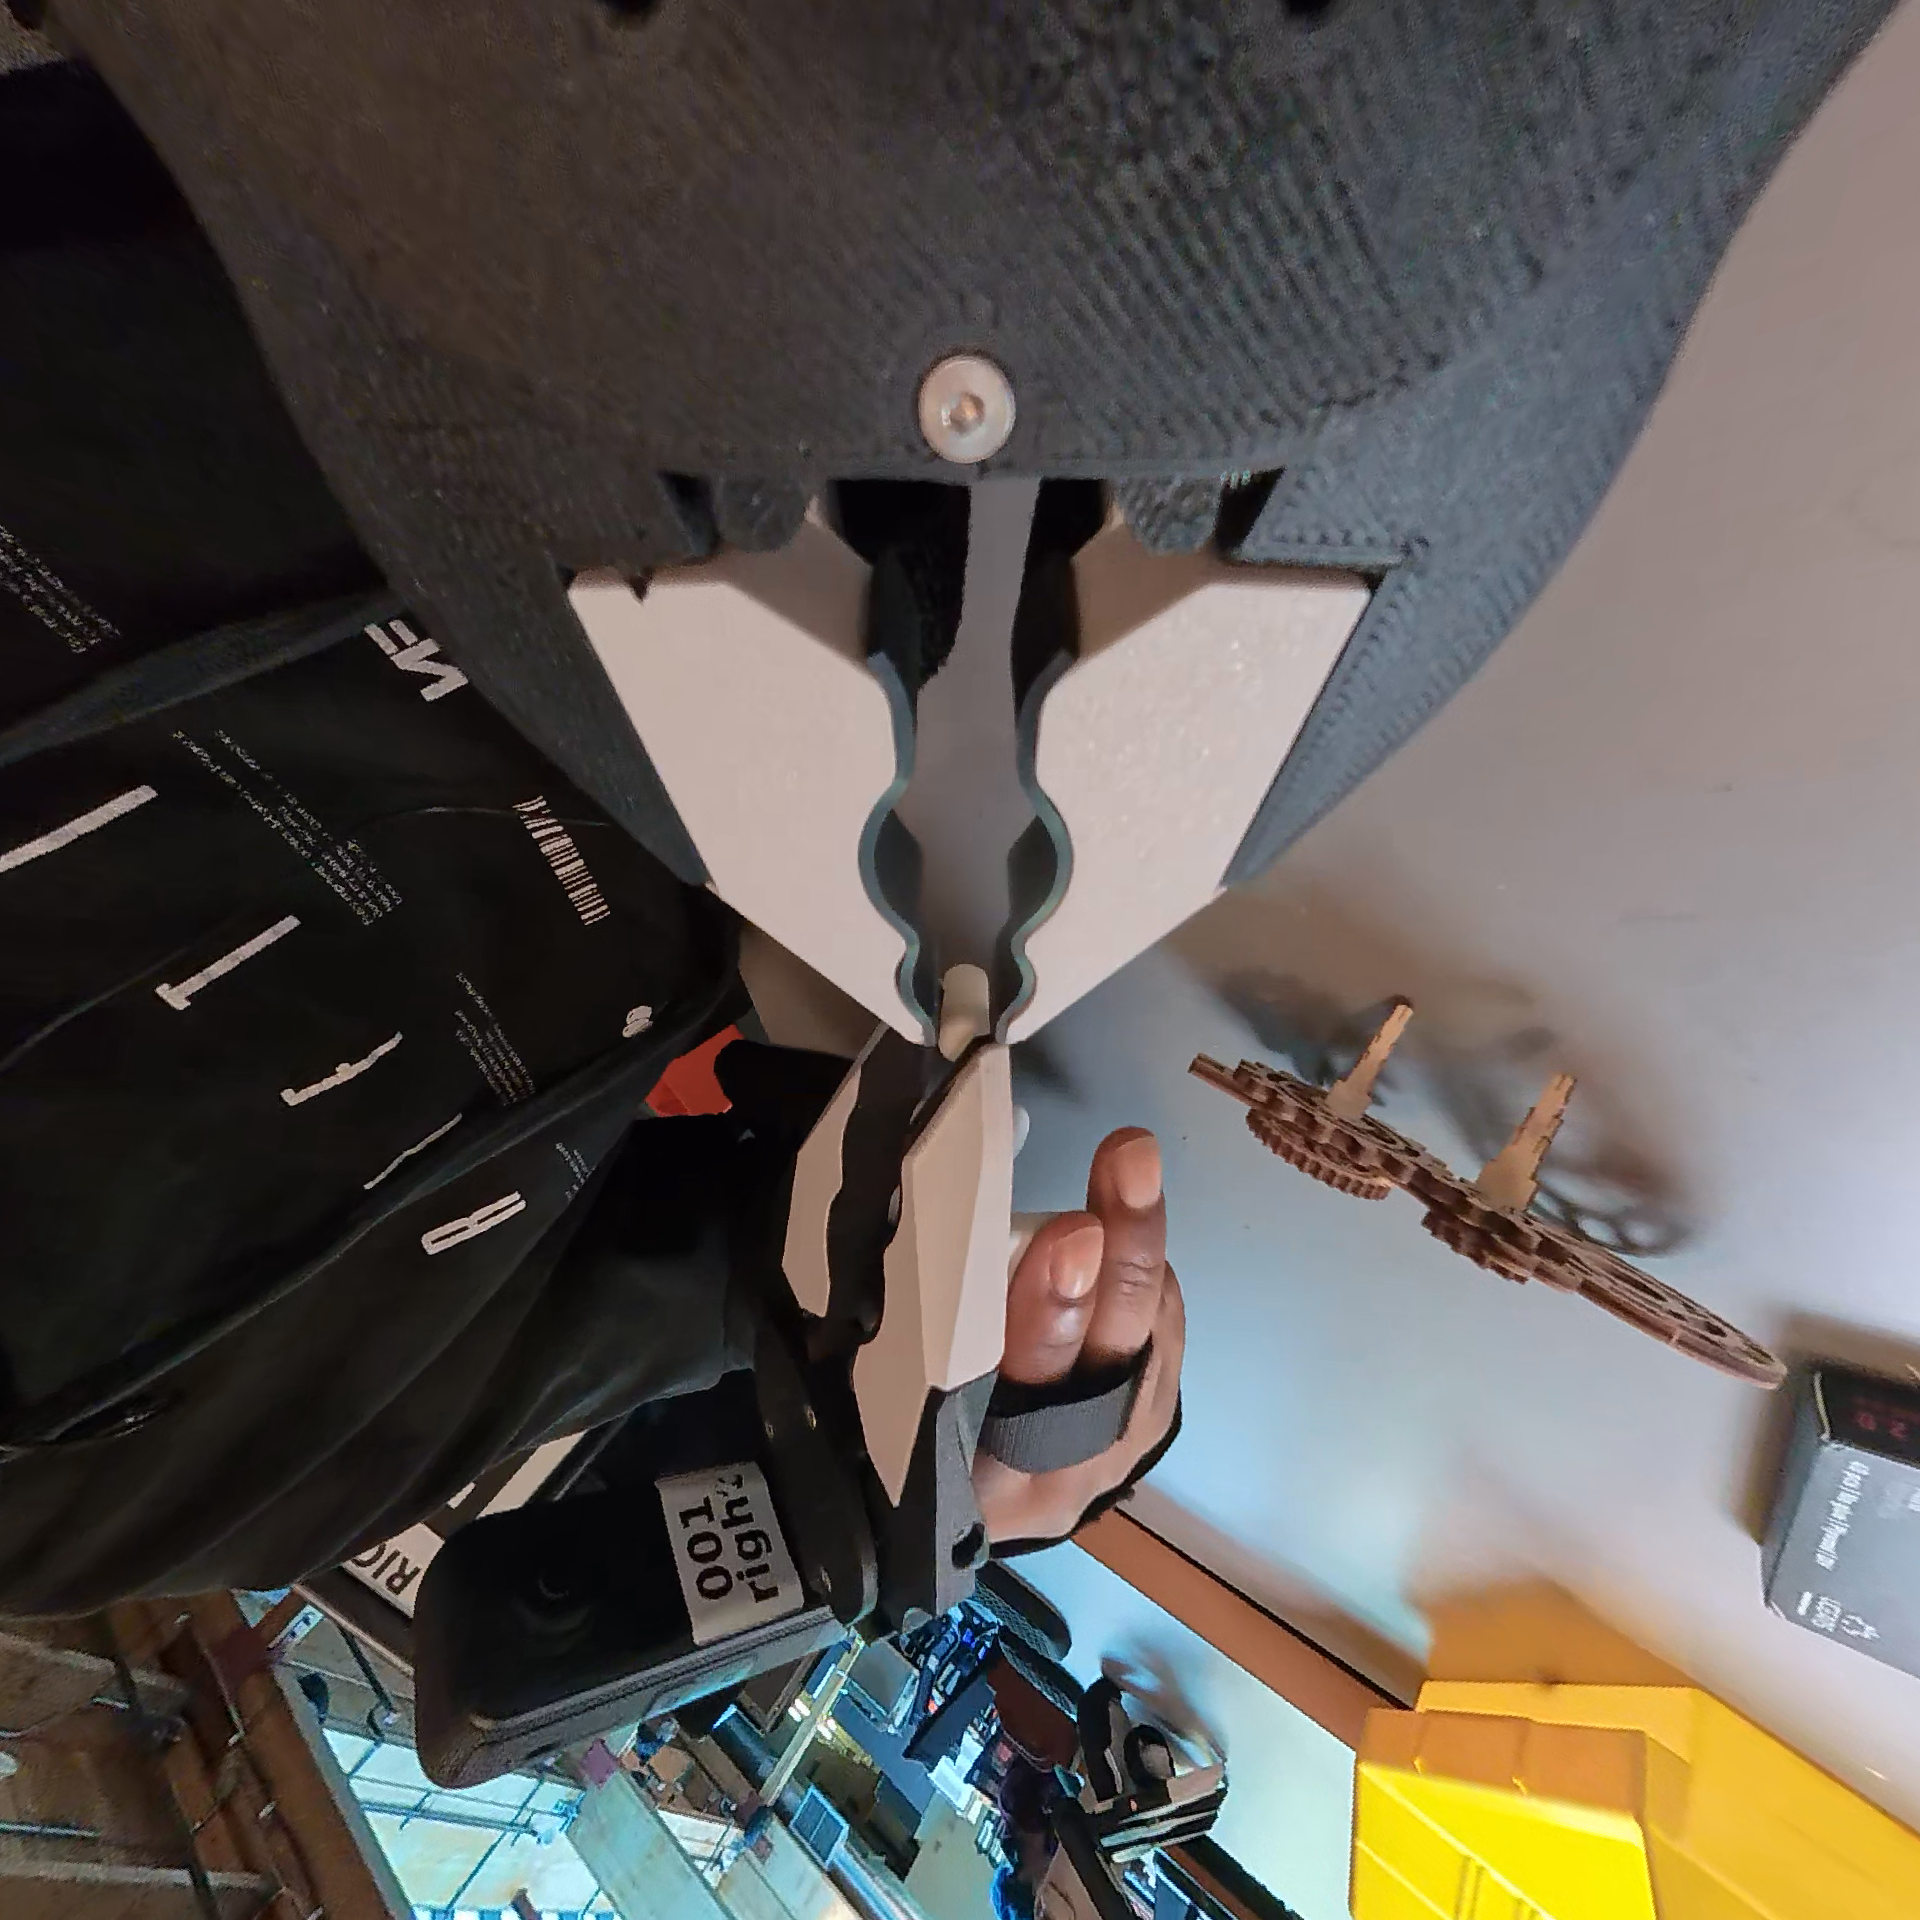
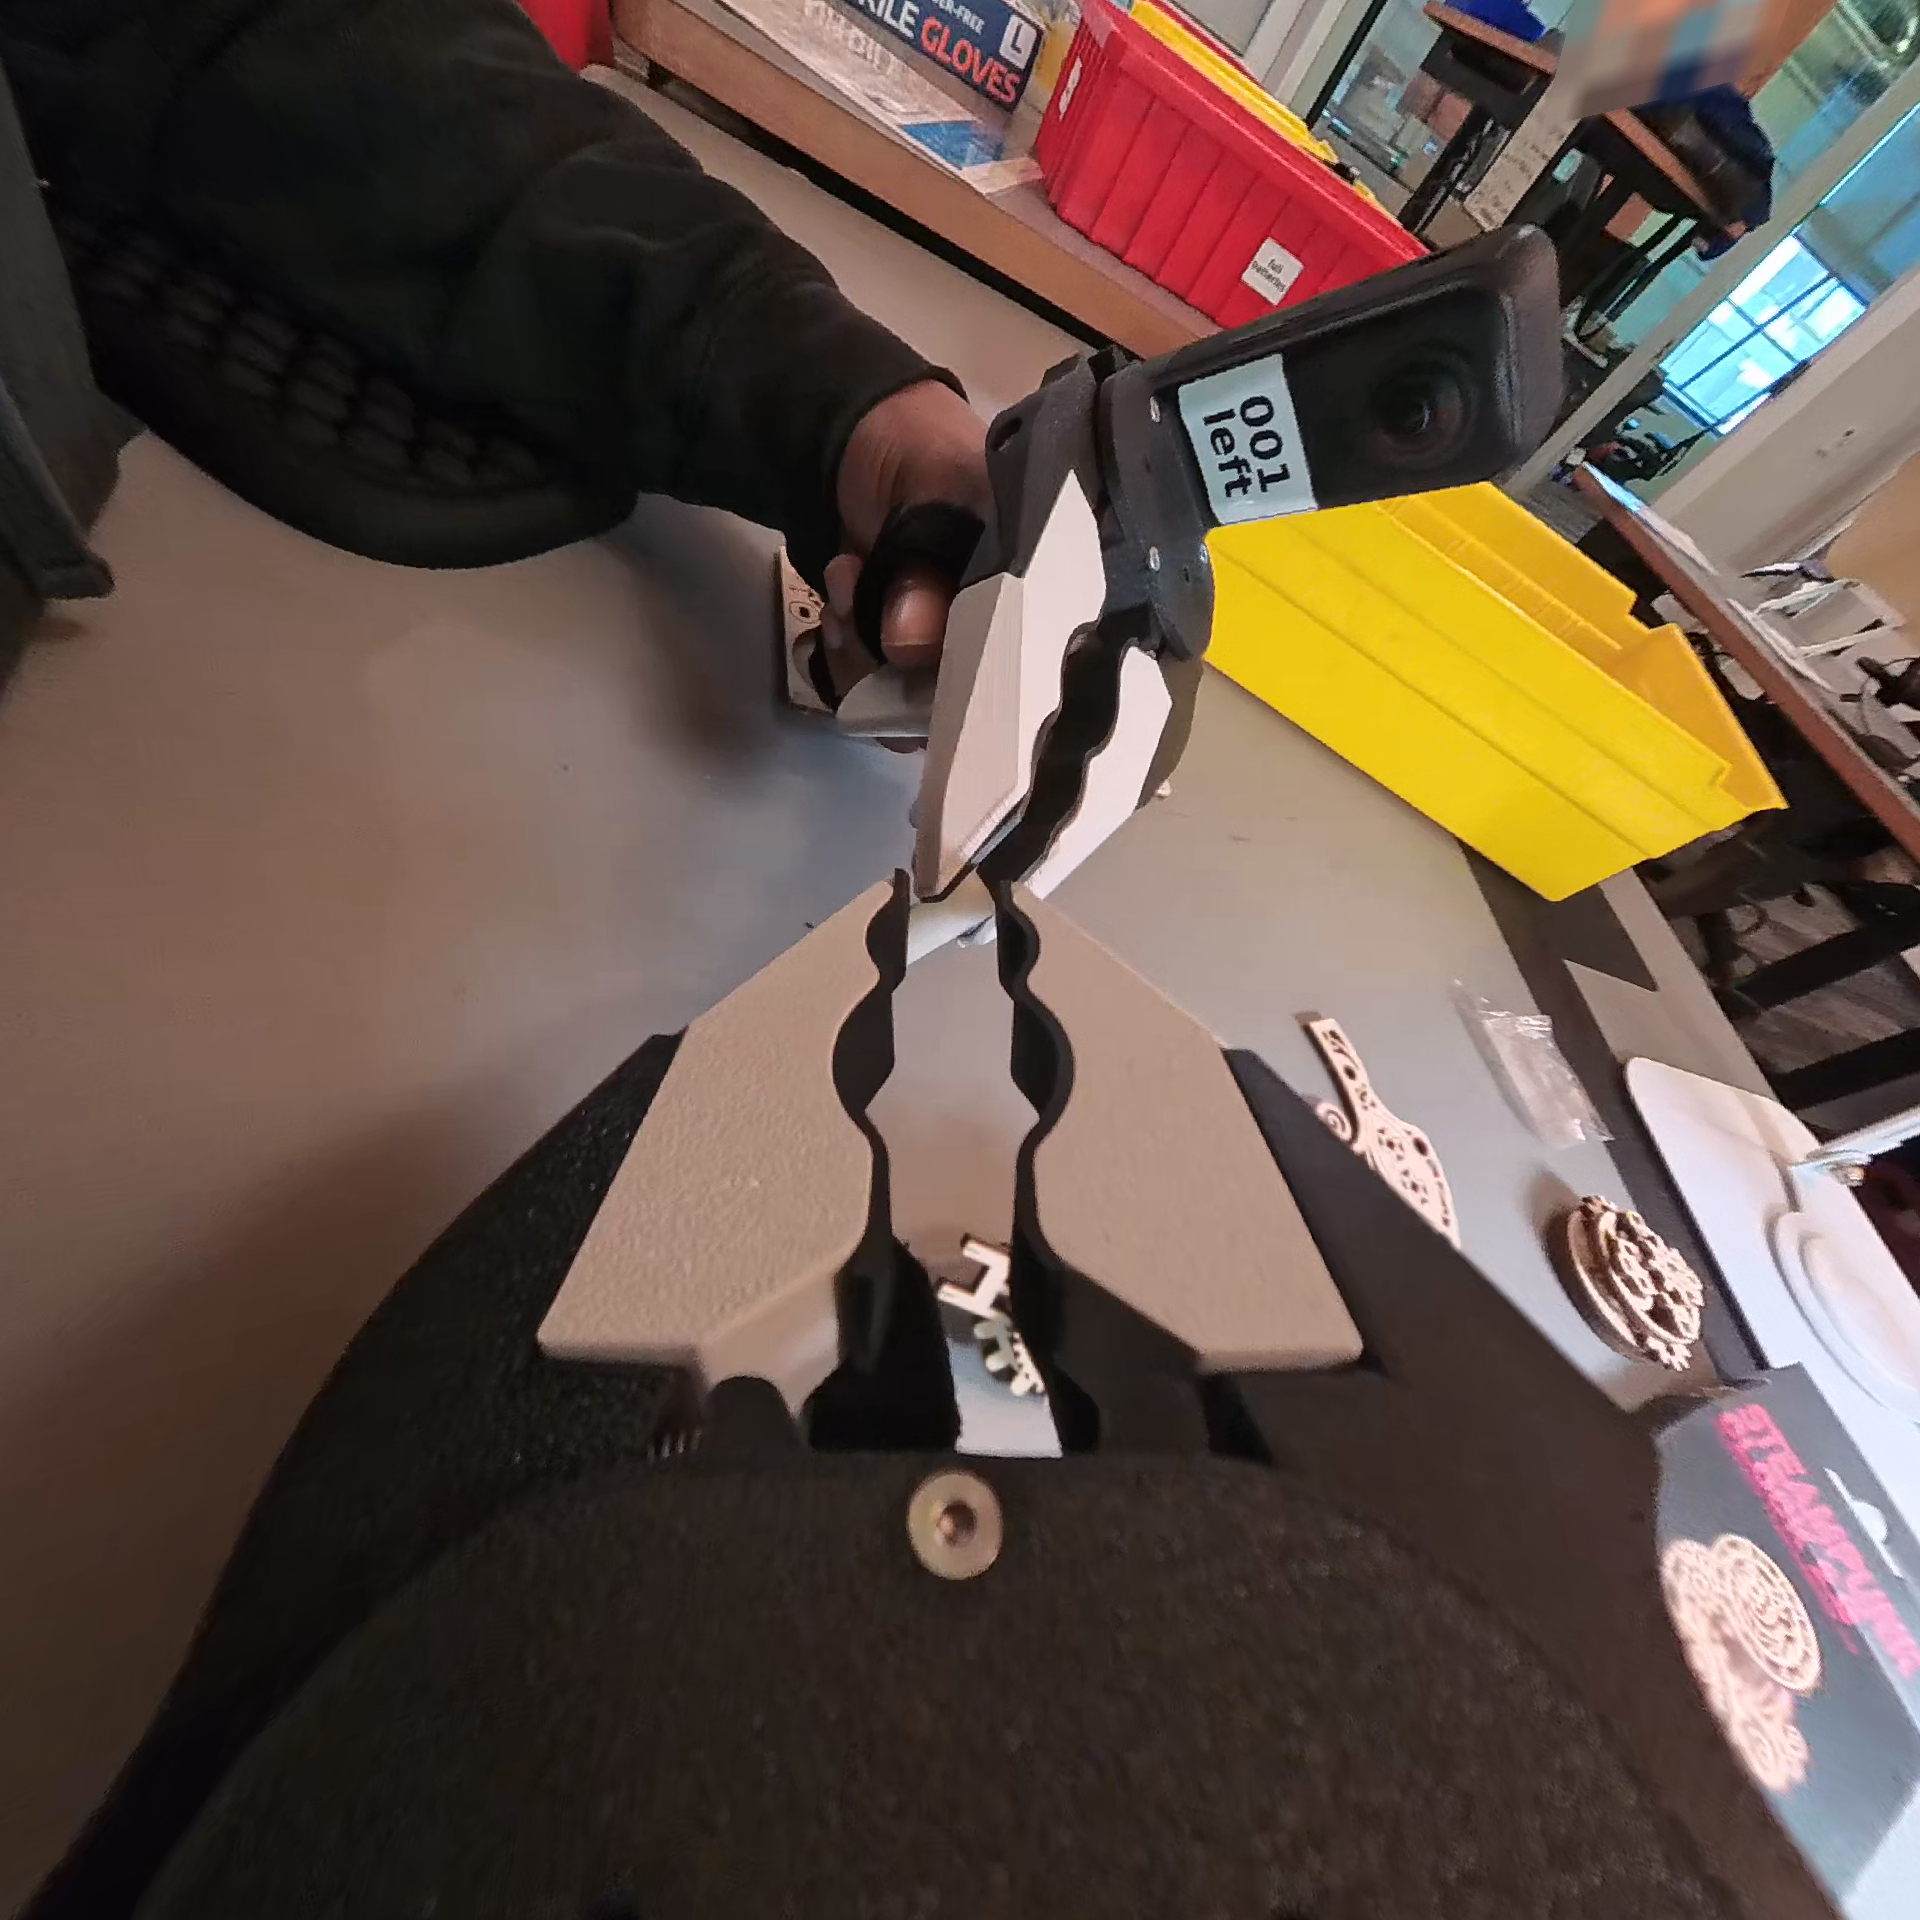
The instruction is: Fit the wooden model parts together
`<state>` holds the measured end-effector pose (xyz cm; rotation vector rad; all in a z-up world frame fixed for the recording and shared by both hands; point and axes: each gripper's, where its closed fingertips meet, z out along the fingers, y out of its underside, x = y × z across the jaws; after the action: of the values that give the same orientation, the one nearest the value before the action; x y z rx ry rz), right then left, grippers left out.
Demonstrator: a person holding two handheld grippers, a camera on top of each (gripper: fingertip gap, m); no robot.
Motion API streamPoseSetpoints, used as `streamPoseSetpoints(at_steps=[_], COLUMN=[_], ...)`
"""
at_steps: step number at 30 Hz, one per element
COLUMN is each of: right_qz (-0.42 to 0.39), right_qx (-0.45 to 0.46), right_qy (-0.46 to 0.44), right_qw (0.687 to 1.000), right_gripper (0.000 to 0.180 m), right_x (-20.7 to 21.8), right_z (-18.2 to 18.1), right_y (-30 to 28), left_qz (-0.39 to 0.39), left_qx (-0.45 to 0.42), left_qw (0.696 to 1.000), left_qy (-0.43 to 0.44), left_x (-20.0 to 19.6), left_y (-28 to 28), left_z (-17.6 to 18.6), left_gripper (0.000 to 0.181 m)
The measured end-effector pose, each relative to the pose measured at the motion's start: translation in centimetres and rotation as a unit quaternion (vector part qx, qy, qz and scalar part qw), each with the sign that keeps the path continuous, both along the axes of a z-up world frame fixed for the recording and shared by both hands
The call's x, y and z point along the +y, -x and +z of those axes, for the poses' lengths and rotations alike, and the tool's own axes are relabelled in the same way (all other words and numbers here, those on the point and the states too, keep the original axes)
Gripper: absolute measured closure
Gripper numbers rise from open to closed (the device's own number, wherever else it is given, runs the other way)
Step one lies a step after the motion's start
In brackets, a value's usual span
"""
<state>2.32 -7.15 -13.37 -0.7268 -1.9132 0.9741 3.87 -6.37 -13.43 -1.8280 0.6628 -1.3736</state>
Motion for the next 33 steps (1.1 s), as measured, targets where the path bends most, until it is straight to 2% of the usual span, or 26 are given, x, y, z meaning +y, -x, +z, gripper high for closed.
streamPoseSetpoints(at_steps=[10, 17, 26, 33], right_qz=[-0.029, -0.018, 0.025, 0.035], right_qx=[0.032, 0.019, -0.012, -0.022], right_qy=[0.005, 0.017, -0.011, 0.008], right_qw=[0.999, 1.000, 1.000, 0.999], right_gripper=[0.167, 0.165, 0.166, 0.166], right_x=[0.7, 0.6, -1.2, -1.4], right_z=[0.6, 0.4, -0.5, -0.2], right_y=[0.9, 0.6, -0.4, -0.9], left_qz=[0.023, 0.021, -0.024, -0.045], left_qx=[-0.035, -0.007, 0.019, 0.018], left_qw=[0.999, 1.000, 0.998, 0.997], left_qy=[0.021, 0.017, 0.056, 0.064], left_x=[0.8, 0.5, -1.2, -2.0], left_y=[0.6, 0.5, -0.2, -0.3], left_z=[0.6, 0.3, -0.6, -0.5], left_gripper=[0.173, 0.173, 0.173, 0.173])
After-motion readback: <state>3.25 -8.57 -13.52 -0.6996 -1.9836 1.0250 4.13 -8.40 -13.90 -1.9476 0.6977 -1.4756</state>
